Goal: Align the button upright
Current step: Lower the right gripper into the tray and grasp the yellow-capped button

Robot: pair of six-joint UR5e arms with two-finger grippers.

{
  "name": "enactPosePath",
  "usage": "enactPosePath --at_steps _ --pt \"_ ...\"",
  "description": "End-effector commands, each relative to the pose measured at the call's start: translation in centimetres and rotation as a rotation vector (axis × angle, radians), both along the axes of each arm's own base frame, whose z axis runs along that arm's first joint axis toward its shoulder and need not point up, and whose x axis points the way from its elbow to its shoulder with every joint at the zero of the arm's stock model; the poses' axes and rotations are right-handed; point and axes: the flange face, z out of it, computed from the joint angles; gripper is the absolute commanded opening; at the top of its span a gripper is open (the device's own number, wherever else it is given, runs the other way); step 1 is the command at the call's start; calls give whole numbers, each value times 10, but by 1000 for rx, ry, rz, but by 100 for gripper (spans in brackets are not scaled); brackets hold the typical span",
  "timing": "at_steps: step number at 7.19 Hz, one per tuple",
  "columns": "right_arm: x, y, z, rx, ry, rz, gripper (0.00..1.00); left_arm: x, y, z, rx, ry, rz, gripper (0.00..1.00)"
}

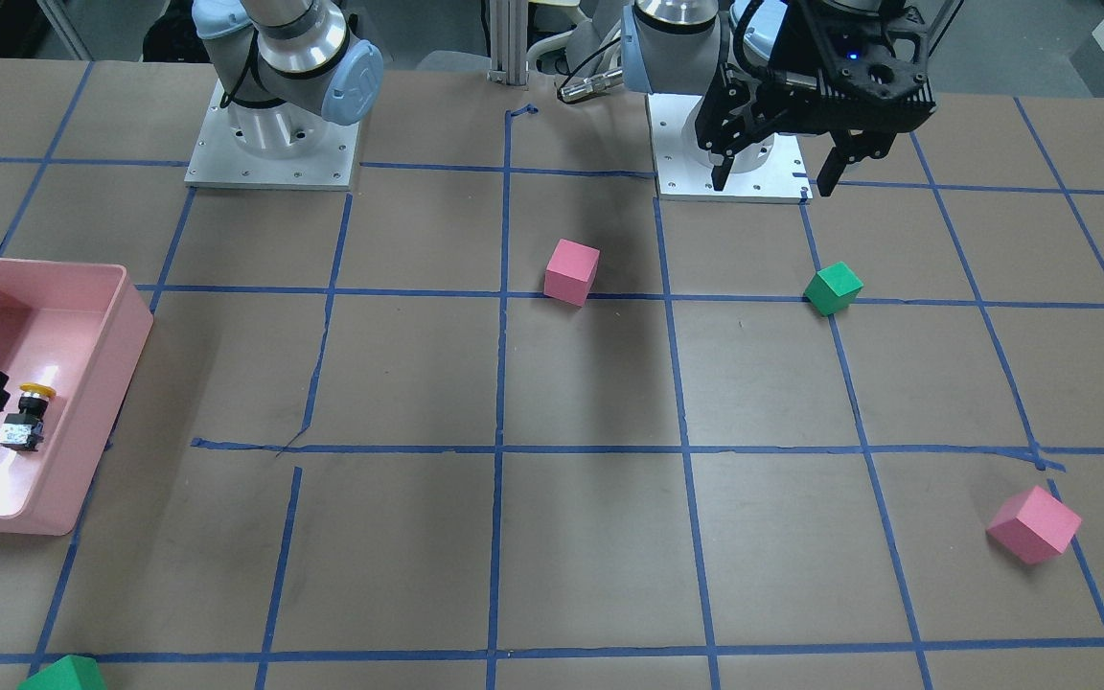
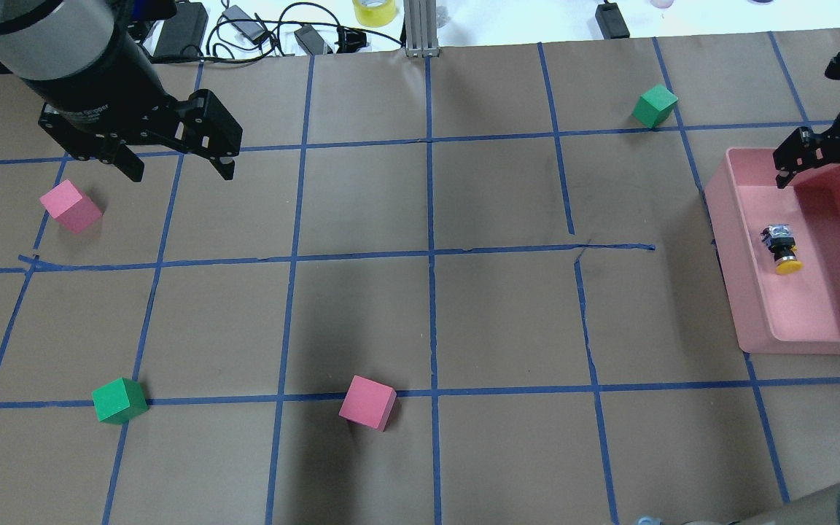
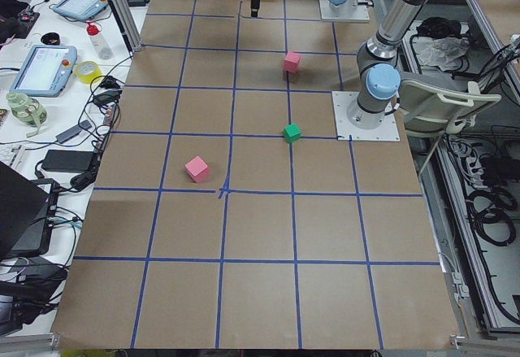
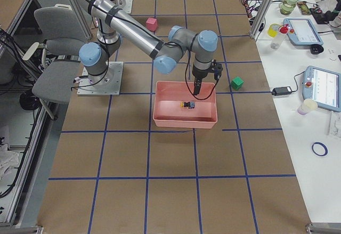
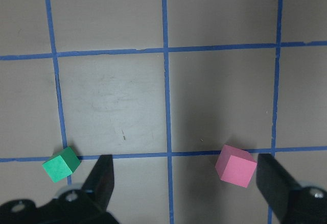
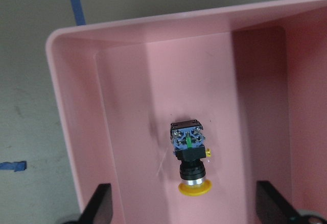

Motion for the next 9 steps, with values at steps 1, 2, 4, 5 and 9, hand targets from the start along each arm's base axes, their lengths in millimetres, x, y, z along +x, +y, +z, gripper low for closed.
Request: enactPosePath --at_steps 1,2,4,5,9 --pt "-12 22 -45 -27 -16 12 95 0 0 0 0 0 0 100" --pt "-10 24 -48 -25 -27 15 95 0 0 0 0 -1 0 100" --pt "-11 25 -51 -21 -31 11 95 0 1 1 -2 -1 0 100" --pt "-17 25 -61 -6 -41 4 95 0 0 0 0 0 0 100" --pt "-33 21 -68 -49 -82 14 99 0 1 1 -2 0 0 100"
